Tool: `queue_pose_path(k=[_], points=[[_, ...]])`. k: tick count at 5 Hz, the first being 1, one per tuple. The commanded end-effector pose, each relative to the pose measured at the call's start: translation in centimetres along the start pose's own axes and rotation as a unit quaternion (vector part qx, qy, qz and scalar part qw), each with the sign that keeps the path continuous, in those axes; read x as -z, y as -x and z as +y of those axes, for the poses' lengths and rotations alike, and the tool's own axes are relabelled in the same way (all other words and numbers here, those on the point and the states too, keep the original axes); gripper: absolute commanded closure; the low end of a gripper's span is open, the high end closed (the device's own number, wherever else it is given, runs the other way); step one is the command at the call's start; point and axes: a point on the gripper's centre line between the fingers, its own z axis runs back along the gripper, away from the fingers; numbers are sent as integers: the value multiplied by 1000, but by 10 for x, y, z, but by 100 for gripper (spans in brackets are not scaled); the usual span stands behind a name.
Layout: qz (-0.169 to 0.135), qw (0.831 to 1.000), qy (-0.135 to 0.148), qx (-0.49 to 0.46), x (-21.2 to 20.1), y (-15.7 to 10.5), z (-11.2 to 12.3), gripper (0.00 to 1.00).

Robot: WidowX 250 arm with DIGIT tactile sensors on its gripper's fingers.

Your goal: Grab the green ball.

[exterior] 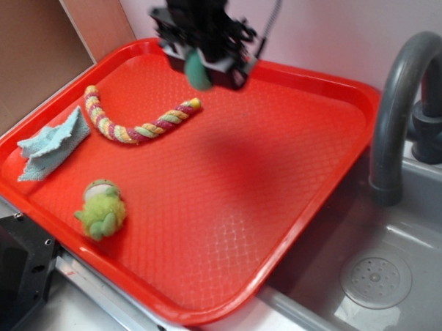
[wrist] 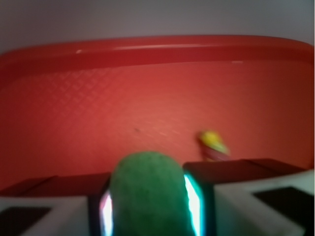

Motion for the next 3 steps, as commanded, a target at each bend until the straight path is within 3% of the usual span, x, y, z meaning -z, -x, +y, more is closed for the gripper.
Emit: queue_pose_path(k=[1,2,3], points=[[-15,997,55,-50,-84,55,24,100],[-1,990,123,-70,-83,76,32,100],[43,995,84,-32,-67,76,29,100]])
